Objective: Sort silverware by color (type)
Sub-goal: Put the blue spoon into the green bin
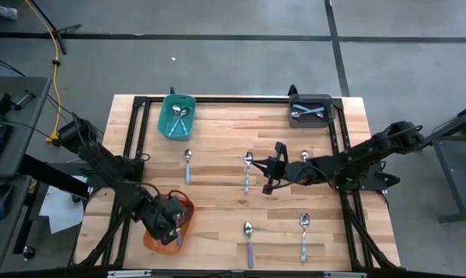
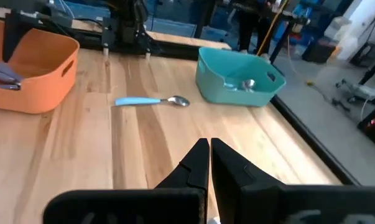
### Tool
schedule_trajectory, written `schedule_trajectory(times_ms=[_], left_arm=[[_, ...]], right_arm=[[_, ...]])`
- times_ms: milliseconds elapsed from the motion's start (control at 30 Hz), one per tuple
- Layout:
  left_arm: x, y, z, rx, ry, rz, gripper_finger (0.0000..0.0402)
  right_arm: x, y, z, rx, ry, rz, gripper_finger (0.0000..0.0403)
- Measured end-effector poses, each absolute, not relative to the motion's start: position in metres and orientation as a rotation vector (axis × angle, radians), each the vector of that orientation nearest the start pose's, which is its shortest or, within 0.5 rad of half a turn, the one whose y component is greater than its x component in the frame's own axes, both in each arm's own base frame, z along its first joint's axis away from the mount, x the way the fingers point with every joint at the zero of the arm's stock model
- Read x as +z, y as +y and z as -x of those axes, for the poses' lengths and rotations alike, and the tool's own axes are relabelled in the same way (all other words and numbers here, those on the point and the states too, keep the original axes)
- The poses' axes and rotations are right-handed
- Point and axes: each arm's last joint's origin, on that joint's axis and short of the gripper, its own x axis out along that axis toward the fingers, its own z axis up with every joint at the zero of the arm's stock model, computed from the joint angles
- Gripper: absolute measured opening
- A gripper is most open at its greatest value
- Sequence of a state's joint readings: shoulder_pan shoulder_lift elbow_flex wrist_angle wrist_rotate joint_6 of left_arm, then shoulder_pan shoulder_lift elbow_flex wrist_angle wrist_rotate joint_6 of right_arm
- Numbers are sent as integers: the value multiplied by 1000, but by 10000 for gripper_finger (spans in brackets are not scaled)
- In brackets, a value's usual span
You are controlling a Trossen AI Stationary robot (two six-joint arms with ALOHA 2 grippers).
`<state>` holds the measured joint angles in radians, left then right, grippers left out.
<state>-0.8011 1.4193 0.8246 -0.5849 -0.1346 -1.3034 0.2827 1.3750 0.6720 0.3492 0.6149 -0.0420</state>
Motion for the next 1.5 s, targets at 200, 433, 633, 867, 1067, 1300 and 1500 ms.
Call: schedule_trajectory(times_ms=[200,433,633,867,1067,1300,1500], left_arm=[[184,-167,-193,92,1211,479,65],[175,-142,-215,103,1081,429,4],[175,-126,-223,183,1045,414,1],[174,-116,-225,258,1049,431,0],[179,-129,-216,195,1074,470,0],[199,-135,-192,164,1045,455,0],[211,-125,-193,142,952,350,0]], right_arm=[[219,72,-267,-347,333,181,0],[217,79,-264,-361,341,173,0],[213,78,-262,-380,373,161,0],[212,78,-261,-382,382,157,0],[211,78,-261,-388,369,25,5],[201,71,-258,-449,435,-118,45],[184,72,-260,-488,499,-158,90]])
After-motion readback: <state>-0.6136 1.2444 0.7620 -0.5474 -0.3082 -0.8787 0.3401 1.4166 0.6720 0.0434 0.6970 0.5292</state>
